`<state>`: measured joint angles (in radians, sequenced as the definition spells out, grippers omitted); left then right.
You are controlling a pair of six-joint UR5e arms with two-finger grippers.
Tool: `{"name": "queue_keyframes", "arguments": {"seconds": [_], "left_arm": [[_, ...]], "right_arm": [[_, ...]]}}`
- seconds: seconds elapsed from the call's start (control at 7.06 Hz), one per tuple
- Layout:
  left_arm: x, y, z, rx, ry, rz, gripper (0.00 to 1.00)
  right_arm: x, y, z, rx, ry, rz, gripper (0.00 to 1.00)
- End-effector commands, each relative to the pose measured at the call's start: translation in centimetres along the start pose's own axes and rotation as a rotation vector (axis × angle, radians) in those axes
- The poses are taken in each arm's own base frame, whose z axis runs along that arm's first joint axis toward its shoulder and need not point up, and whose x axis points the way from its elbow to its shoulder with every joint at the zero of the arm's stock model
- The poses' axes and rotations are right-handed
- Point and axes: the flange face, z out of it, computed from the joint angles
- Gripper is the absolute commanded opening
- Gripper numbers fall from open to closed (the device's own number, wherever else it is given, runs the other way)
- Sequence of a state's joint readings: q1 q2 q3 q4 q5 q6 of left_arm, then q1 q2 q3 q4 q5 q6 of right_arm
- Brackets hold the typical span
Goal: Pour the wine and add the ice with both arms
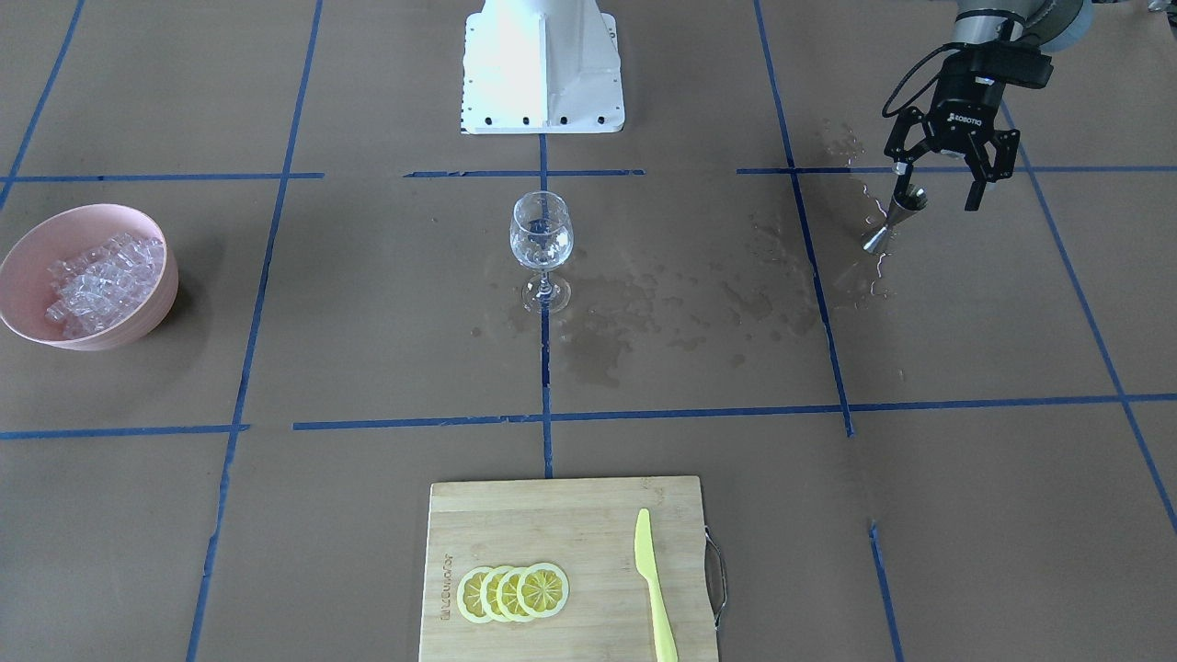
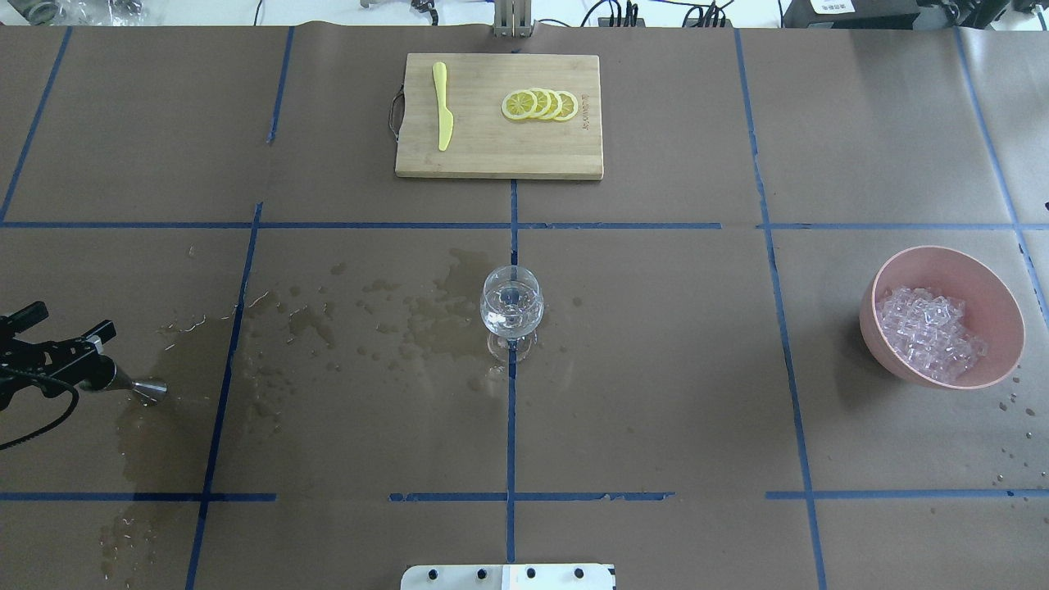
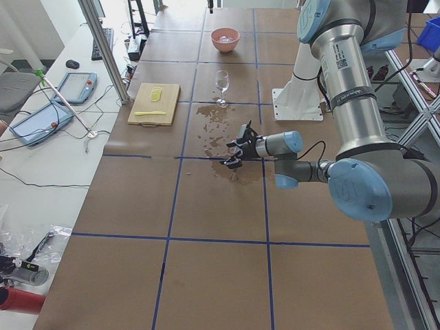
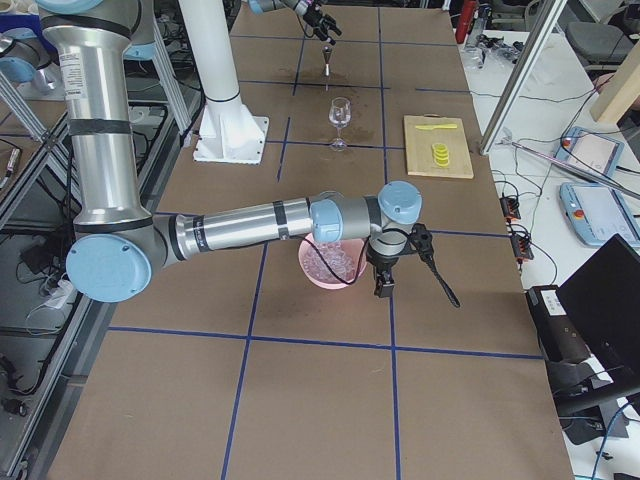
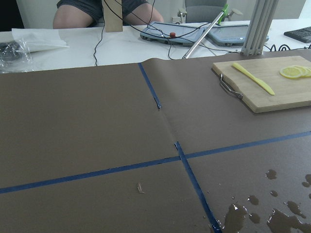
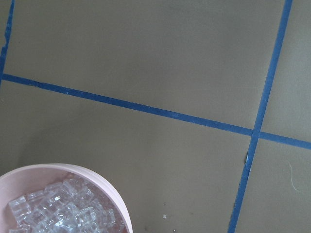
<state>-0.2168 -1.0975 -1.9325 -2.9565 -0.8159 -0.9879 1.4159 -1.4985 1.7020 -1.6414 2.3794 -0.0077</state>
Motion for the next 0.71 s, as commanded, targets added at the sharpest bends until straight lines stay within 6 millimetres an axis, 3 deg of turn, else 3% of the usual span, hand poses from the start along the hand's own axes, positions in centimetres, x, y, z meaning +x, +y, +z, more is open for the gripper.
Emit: {"name": "queue_keyframes", "arguments": {"seconds": [0.0,0.42,0.57], "left_arm": [[-0.1,2.3,-0.2,0.021,-0.026,0.026,0.99],[1.0,4.6,-0.5,-0.003,-0.001,-0.015,0.99],[0.3,5.8,-0.3,-0.017,-0.009,0.005,0.99]], "right_arm": [[0.1,0.0,0.0,0.0,0.0,0.003,1.0],[0.1,0.1,0.0,-0.001,0.0,0.004,1.0],[0.1,0.1,0.0,-0.001,0.0,0.004,1.0]]}}
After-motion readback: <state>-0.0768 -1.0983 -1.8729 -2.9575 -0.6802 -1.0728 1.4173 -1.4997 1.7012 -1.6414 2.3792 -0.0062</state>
